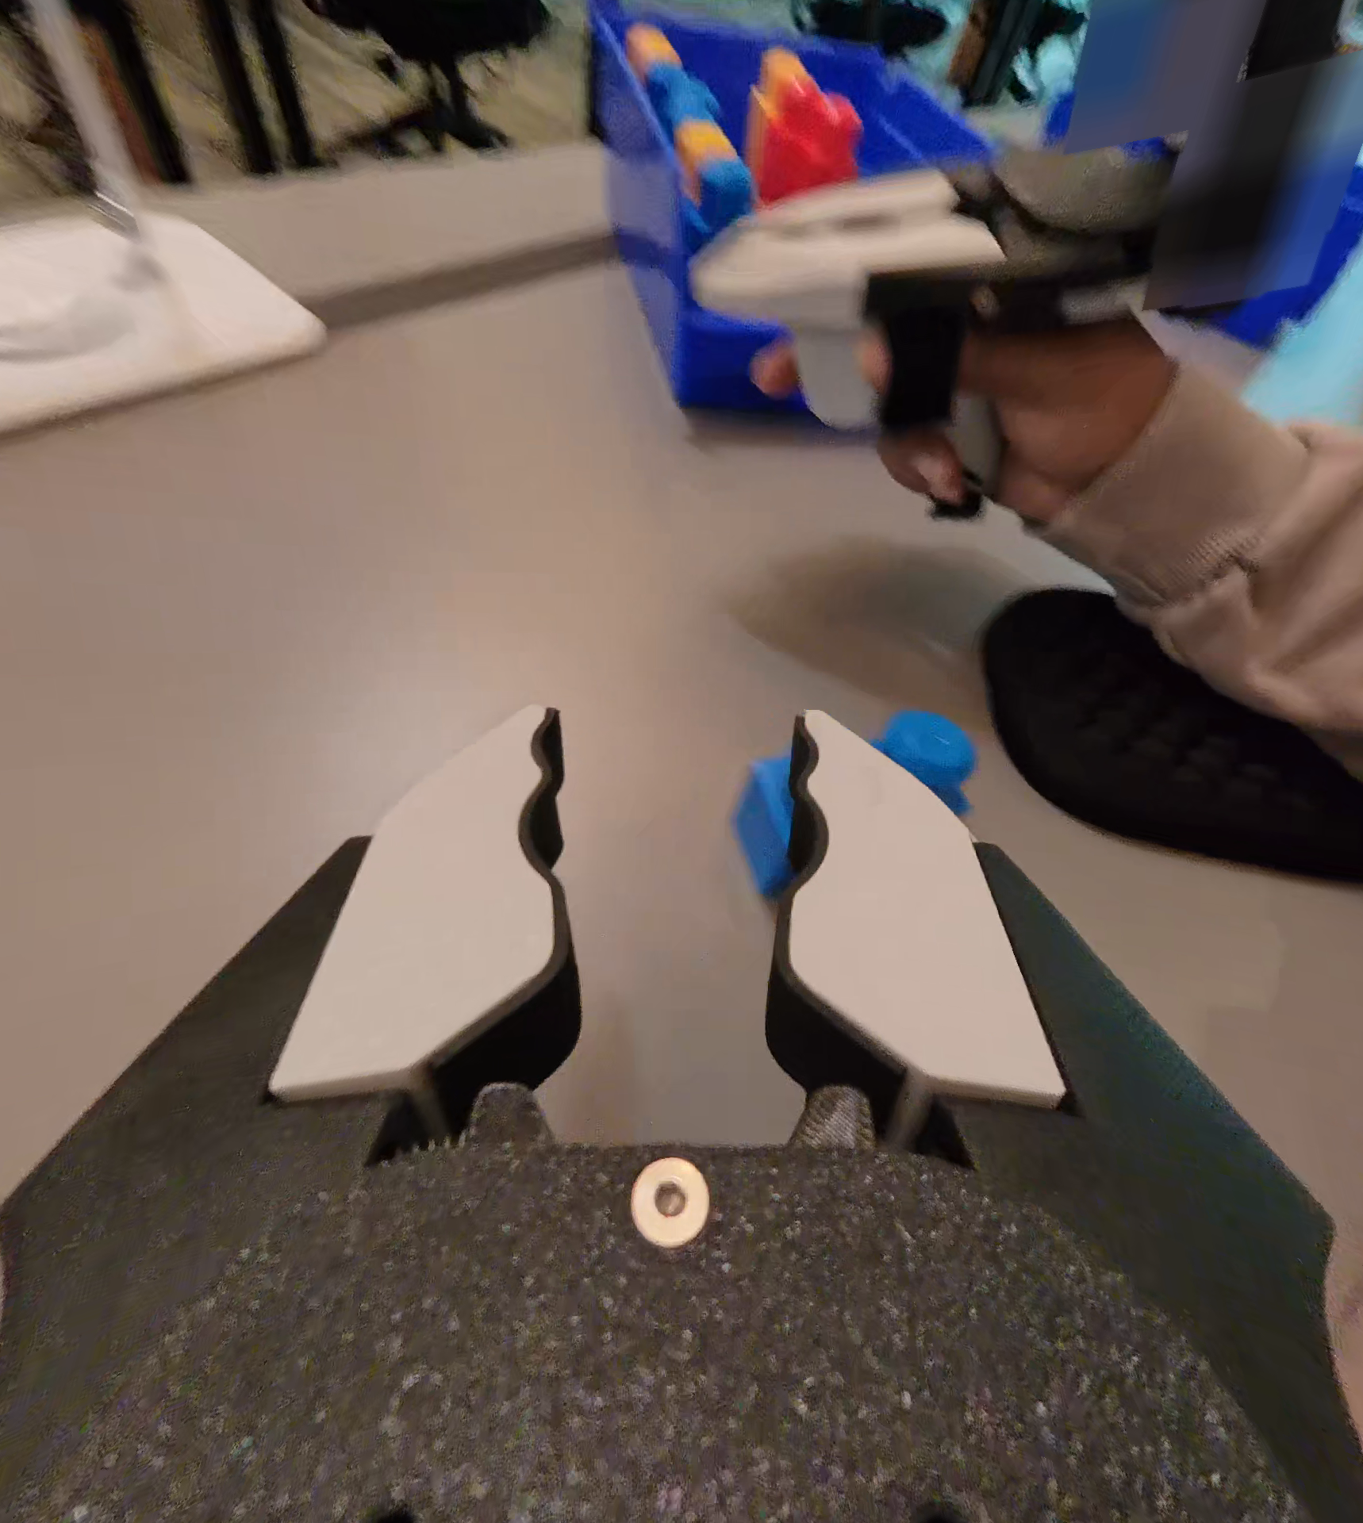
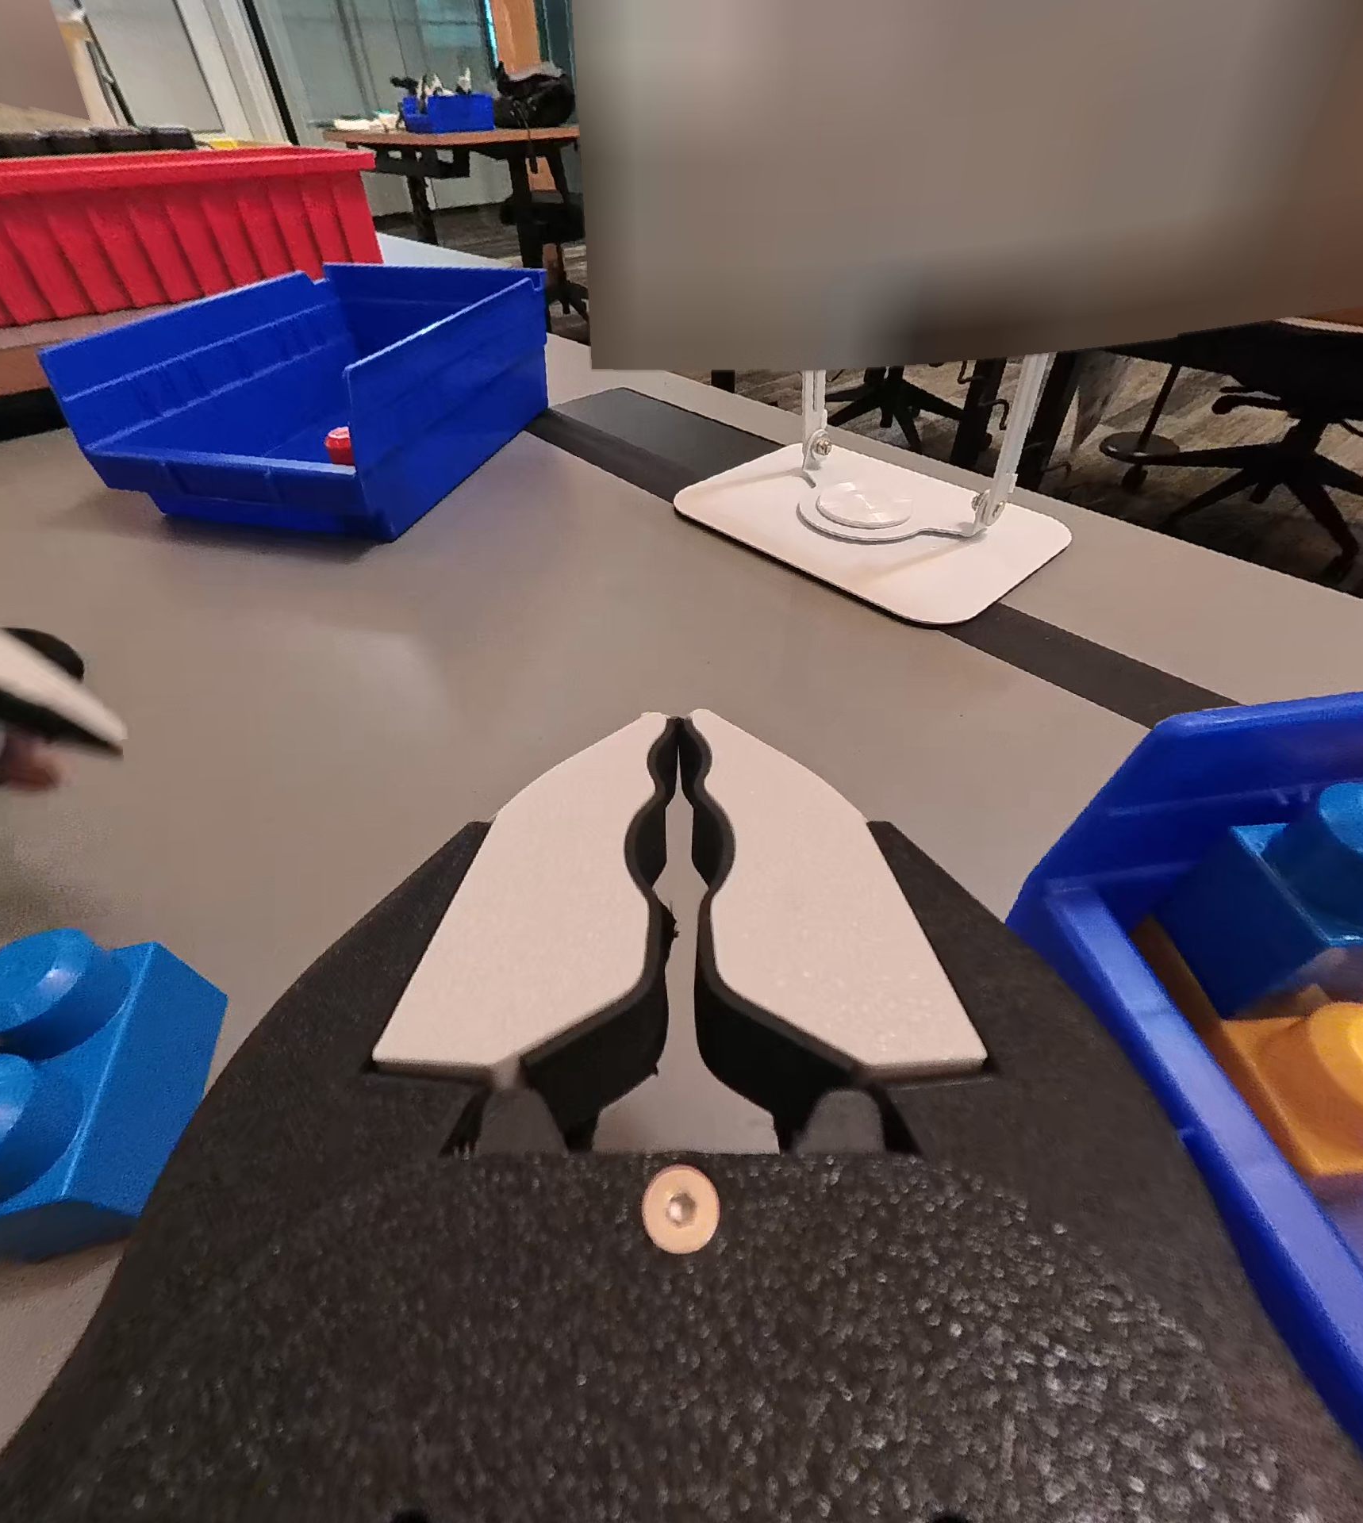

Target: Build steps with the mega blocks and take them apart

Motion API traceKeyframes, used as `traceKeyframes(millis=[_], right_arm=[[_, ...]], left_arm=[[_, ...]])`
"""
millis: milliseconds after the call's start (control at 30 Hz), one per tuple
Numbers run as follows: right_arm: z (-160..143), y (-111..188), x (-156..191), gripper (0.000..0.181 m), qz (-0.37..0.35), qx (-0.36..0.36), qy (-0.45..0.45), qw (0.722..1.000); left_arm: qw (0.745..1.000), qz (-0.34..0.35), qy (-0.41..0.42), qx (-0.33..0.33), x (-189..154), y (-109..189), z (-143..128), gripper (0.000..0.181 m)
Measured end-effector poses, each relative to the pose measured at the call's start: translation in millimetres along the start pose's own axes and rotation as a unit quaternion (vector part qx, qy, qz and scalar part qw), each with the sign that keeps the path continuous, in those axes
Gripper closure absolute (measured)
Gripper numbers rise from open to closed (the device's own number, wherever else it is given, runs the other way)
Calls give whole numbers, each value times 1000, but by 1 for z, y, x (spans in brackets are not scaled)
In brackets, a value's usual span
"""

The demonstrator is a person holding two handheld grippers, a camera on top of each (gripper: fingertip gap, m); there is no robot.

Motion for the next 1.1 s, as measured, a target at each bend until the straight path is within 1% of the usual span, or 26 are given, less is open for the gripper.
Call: traceKeyframes(millis=[67, 100, 167, 233, 300, 367, 467, 500, 600, 633, 733, 833, 900, 967, 1033, 1100], right_arm=[[0, 0, 0, 181, 1, -1, 0, 1000], [1, 1, 0, 181, 2, -2, 1, 1000], [1, 1, 1, 181, 3, -2, 2, 1000], [1, 1, 1, 181, 3, -3, 3, 1000], [2, 2, 1, 181, 5, -3, 4, 1000], [2, 2, 1, 181, 5, -3, 6, 1000], [2, 3, 1, 181, 3, -4, 9, 1000], [2, 3, 0, 181, 2, -4, 9, 1000], [2, 4, -1, 181, 0, -4, 7, 1000], [2, 4, -2, 181, -1, -5, 7, 1000], [3, 6, -3, 181, -6, -10, 7, 1000], [3, 6, -4, 181, -8, -12, 6, 1000], [3, 6, -4, 181, -7, -12, 6, 1000], [3, 5, -3, 181, -6, -10, 6, 1000], [2, 4, -3, 181, -5, -7, 6, 1000], [2, 4, -3, 181, -5, -8, 7, 1000]], left_arm=[[998, 48, 4, -36, 36, 21, 19, 130], [996, 78, 6, -44, 58, 32, 28, 130], [989, 141, 5, -48, 106, 55, 45, 129], [980, 195, 2, -31, 153, 71, 54, 129], [976, 215, 18, 0, 194, 75, 55, 129], [974, 218, 46, 36, 226, 71, 49, 126], [968, 228, 70, 73, 256, 61, 38, 126], [967, 230, 76, 85, 262, 57, 35, 129], [961, 225, 94, 127, 271, 46, 26, 142], [959, 230, 97, 134, 273, 45, 23, 151], [959, 243, 81, 123, 273, 46, 24, 152], [958, 266, 53, 93, 267, 58, 36, 152], [960, 270, 37, 69, 255, 70, 50, 152], [965, 259, 16, 45, 236, 79, 66, 152], [973, 229, -3, 25, 208, 84, 77, 152], [981, 193, -22, 15, 178, 83, 81, 152]])
Point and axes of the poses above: each gripper's, where its closed fingertips meet, y back along the fingers, z out of its top, x = y × z across the jaws, the point moved 9 cm from there along y, back along the fingers, and after that the axes turned 2 degrees about y, right-handed, at the moved point
